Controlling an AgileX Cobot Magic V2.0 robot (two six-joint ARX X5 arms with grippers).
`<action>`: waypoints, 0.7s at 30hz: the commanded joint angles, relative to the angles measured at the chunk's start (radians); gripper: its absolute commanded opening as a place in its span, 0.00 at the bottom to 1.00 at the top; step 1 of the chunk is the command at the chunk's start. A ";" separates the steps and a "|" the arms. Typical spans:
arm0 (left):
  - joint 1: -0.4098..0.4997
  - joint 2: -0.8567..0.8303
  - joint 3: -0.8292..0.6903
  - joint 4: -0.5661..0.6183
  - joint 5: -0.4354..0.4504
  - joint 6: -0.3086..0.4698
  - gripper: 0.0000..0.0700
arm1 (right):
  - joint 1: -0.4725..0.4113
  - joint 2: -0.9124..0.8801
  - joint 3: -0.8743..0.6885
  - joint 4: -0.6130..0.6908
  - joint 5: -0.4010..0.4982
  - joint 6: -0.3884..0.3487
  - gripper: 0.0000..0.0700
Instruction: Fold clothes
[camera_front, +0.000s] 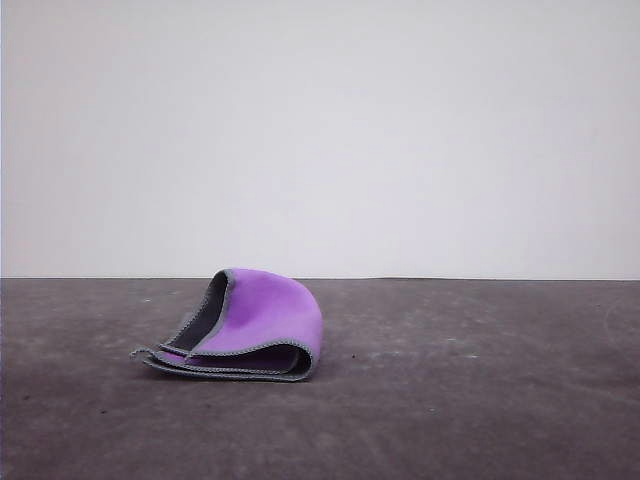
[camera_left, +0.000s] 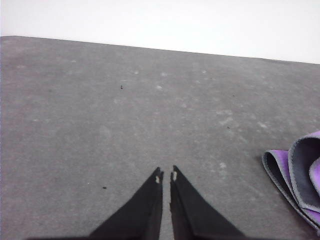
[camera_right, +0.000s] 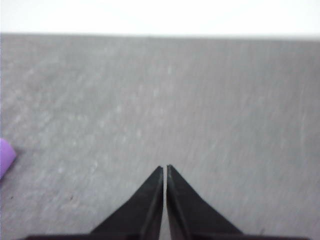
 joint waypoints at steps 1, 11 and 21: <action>-0.002 -0.002 -0.019 -0.005 0.001 -0.004 0.02 | -0.005 -0.067 -0.039 0.006 -0.005 -0.116 0.01; -0.002 -0.002 -0.019 -0.005 0.002 -0.004 0.02 | -0.060 -0.340 -0.292 0.007 -0.077 -0.149 0.01; -0.002 -0.002 -0.018 -0.008 0.001 -0.004 0.02 | -0.059 -0.390 -0.397 0.095 -0.086 -0.122 0.01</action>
